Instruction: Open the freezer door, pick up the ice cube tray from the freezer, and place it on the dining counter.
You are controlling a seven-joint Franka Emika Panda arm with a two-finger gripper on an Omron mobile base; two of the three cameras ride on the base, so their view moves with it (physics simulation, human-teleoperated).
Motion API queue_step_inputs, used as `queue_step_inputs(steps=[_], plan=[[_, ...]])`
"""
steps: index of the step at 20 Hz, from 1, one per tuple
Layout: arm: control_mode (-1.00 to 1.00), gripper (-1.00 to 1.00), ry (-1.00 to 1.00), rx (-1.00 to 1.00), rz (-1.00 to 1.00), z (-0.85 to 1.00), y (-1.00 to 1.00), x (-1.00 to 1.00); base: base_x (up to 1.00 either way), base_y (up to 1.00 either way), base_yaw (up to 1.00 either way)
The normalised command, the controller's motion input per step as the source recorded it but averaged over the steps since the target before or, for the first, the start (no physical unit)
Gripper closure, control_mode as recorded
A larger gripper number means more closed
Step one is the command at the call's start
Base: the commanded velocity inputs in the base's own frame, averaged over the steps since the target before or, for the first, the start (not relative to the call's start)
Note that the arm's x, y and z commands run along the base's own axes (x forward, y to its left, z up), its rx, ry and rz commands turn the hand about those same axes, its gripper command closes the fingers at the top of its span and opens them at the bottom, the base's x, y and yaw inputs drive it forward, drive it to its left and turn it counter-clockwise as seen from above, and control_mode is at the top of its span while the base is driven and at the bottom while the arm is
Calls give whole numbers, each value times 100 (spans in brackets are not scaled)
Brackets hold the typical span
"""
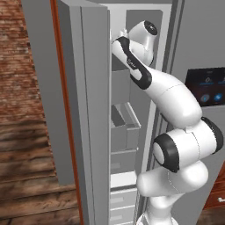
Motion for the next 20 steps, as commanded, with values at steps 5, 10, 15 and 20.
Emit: queue_step_inputs(steps=[5,10,15,20], plan=[[-100,100,-4,0,0,0,0,0,0,0,0],[-100,100,-21,0,0,0,0,-25,0,0,0],[-100,100,-29,-3,0,0,0,-47,0,0,0],[-100,100,-19,-1,0,13,-5,-54,0,0,0]])
